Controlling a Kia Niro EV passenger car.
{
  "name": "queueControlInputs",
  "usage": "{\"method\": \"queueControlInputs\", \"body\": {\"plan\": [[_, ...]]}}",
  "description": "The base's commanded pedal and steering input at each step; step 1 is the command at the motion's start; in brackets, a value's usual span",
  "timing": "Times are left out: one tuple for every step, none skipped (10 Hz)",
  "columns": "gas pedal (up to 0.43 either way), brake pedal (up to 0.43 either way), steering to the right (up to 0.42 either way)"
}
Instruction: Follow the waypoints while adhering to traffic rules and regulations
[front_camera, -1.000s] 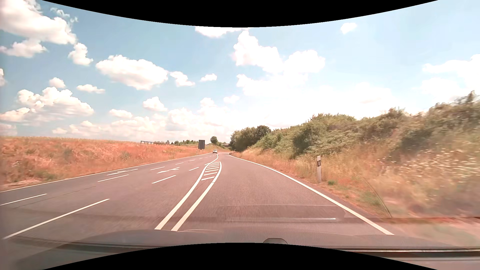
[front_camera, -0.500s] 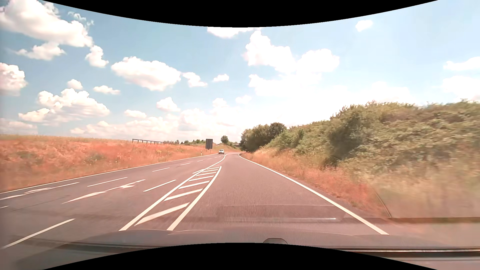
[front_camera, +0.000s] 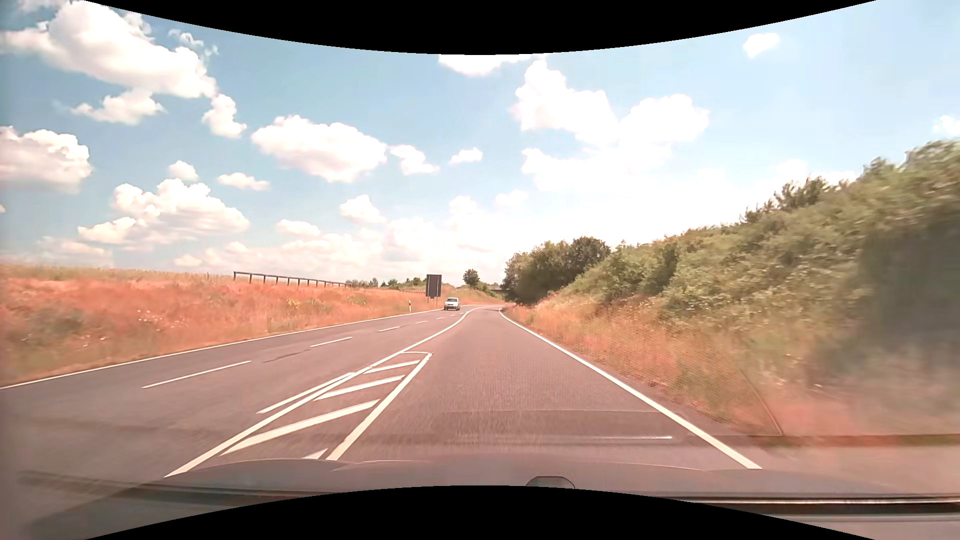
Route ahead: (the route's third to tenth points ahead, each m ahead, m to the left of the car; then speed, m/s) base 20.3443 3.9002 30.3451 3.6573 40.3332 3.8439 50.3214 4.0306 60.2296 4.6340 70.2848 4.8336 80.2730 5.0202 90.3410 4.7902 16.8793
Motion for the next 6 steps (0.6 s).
{"method": "queueControlInputs", "body": {"plan": [[0.138,0.0,-0.031],[0.138,0.0,-0.026],[0.138,0.0,-0.022],[0.138,0.0,-0.017],[0.138,0.0,-0.012],[0.138,0.0,-0.01]]}}
